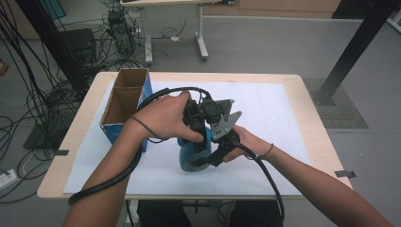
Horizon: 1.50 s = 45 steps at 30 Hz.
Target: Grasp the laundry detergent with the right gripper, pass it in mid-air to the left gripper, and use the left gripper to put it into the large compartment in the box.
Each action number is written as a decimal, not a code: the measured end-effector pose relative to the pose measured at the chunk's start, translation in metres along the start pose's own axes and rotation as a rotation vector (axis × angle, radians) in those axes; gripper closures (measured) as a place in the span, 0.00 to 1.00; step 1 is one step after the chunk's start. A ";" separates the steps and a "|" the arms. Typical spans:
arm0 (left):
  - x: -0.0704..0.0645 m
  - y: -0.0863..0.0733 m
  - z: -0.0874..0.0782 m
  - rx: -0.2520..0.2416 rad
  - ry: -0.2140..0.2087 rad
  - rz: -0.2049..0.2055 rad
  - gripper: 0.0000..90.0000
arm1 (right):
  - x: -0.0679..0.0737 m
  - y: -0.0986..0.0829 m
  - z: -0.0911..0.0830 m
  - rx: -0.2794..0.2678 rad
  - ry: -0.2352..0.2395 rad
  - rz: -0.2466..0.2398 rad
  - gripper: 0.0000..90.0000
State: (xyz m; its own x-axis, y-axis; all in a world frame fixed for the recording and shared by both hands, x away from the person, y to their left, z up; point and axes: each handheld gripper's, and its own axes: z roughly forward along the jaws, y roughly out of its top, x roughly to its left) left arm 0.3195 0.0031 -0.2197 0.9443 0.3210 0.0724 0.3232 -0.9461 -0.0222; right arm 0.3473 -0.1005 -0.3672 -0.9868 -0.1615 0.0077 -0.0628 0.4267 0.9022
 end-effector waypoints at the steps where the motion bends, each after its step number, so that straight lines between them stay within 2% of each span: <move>1: 0.000 0.000 0.000 -0.002 0.001 0.000 0.40 | 0.000 0.000 0.000 0.000 0.000 0.000 0.46; 45: -0.001 -0.003 -0.002 0.006 -0.009 -0.011 0.40 | 0.002 0.002 -0.001 -0.005 -0.001 0.000 0.46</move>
State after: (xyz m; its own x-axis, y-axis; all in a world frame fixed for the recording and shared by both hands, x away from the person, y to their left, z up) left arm 0.3173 0.0060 -0.2179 0.9412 0.3318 0.0635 0.3340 -0.9422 -0.0271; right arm 0.3452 -0.1009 -0.3646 -0.9870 -0.1607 0.0071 -0.0623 0.4226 0.9042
